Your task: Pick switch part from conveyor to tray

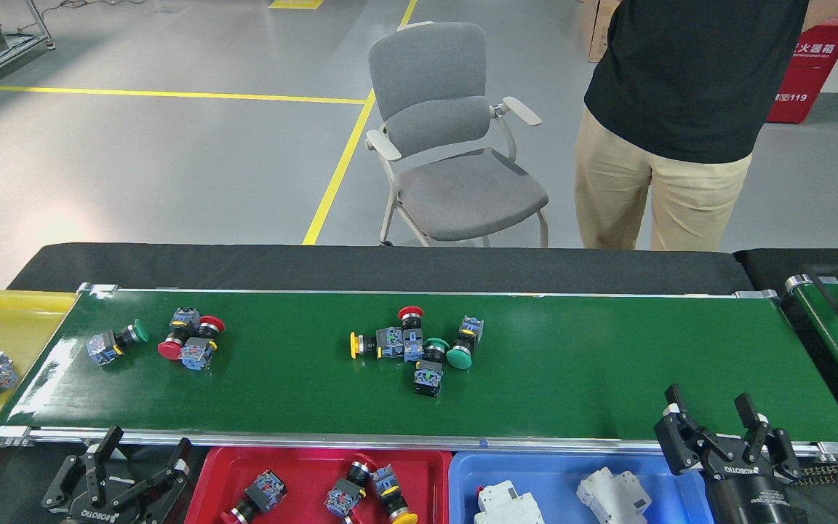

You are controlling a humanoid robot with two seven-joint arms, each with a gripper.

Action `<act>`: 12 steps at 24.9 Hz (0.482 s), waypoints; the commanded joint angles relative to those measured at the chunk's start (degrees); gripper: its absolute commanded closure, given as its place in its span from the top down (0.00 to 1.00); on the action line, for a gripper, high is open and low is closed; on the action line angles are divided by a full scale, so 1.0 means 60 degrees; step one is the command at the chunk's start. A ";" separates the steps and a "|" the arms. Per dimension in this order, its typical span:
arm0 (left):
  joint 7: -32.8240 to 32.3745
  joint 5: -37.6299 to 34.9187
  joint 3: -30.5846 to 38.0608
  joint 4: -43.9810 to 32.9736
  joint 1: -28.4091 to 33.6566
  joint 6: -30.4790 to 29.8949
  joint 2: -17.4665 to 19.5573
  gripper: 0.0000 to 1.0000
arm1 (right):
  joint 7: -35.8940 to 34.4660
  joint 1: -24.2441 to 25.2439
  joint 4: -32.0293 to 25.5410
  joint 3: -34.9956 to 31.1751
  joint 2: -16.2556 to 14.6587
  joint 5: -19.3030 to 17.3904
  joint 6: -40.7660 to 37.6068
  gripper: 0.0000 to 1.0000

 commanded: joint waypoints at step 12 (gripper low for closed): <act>-0.0395 -0.0009 -0.0673 0.3825 -0.2912 0.0202 0.1240 1.00 | -0.0064 -0.0916 0.0594 0.0034 -0.0163 0.0019 0.0016 0.97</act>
